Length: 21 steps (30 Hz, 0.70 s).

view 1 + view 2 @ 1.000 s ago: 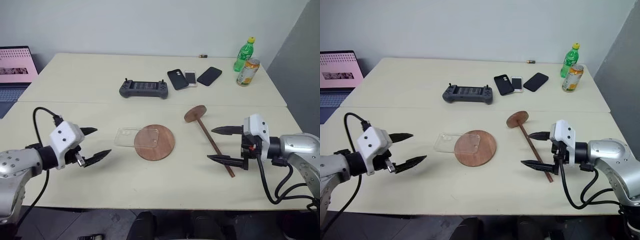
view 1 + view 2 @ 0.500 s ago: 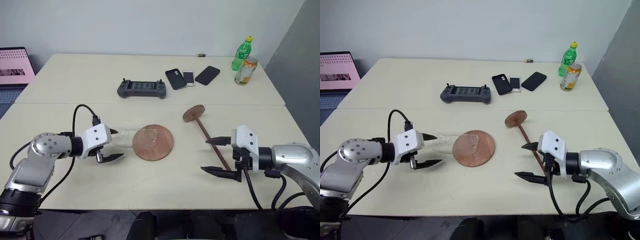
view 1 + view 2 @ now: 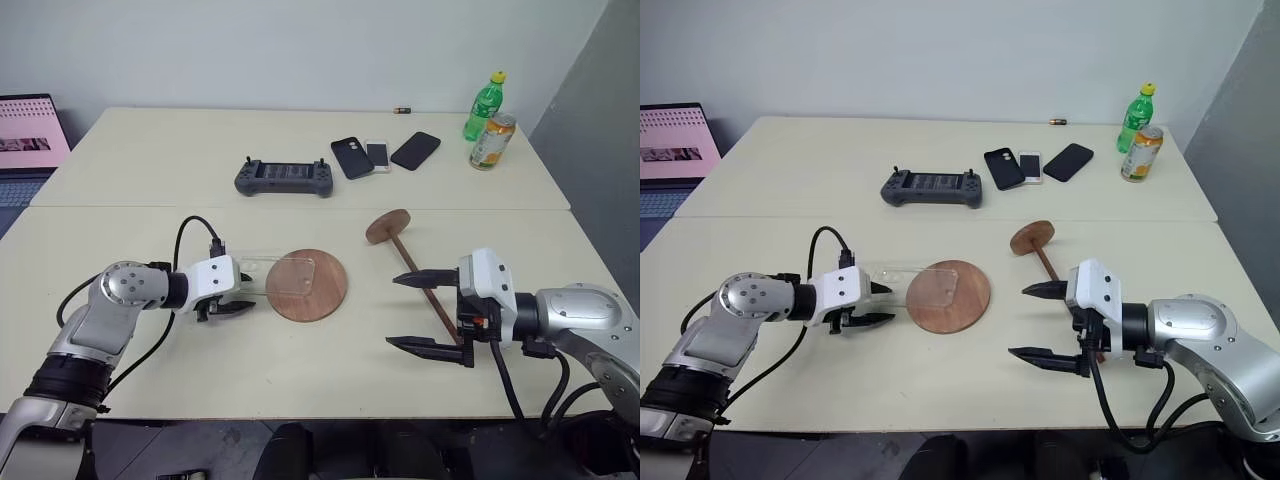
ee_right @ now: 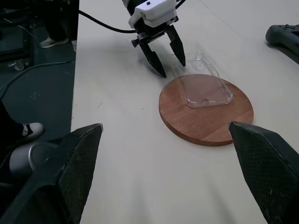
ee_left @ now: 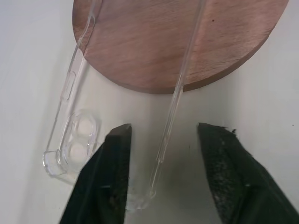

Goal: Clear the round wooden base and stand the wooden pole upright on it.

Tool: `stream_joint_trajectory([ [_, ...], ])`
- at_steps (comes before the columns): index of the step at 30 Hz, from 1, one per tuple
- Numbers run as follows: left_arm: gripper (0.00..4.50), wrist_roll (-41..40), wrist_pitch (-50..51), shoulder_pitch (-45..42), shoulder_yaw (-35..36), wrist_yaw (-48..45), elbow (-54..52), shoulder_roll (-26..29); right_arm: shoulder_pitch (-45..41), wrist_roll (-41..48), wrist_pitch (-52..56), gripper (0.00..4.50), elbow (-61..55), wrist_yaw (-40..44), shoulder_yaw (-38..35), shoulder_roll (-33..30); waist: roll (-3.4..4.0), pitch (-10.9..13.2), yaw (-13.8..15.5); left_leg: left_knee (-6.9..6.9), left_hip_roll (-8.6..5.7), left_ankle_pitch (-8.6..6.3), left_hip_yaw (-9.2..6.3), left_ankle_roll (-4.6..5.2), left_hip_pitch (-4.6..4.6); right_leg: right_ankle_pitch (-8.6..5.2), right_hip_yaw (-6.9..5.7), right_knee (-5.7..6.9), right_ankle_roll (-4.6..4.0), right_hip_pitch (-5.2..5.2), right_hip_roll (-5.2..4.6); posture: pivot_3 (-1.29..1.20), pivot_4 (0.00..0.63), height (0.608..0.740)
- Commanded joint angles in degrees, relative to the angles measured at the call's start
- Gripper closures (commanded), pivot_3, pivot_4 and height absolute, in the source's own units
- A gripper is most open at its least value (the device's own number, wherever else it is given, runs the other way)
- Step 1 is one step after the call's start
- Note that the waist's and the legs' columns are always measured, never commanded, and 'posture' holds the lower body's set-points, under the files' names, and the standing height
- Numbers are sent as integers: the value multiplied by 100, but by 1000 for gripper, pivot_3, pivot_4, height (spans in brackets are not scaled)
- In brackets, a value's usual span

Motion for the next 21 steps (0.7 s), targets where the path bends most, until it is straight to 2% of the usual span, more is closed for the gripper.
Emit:
stream_joint_trajectory([
  [1,3299,124,-151,-63,-45,-2,95,-32,15,33,-176,0,-144,50,-128,-67,0,0,0,0,0,0,0,0,0,0,0,0,0,0,0,0,150,740],
  [6,4227,163,-301,-46,-54,-29,153,-50,80,-9,-271,0,-121,76,-131,-99,0,0,0,1,0,0,3,0,0,1,2,0,-1,0,0,0,150,740],
  [8,4452,139,-361,-27,-32,-38,157,-69,93,-23,-304,0,-108,82,-124,-110,0,0,1,1,0,0,2,0,1,1,2,1,-1,0,0,0,150,740],
  [14,4452,-44,-348,113,107,-54,12,-60,87,-41,-360,0,-73,87,-82,-117,0,0,0,2,0,0,3,0,1,1,3,1,0,0,0,0,150,740],
  [18,4452,-524,248,477,1050,261,-195,280,-45,42,-296,0,-56,61,-61,-98,0,0,-16,2,2,0,6,0,1,1,7,1,0,-1,0,0,150,740],
  [21,4452,-423,312,893,1671,617,83,718,-226,46,-294,0,37,94,51,-47,-10,3,-87,0,20,0,12,0,1,2,13,2,-1,-8,13,0,150,740],
])
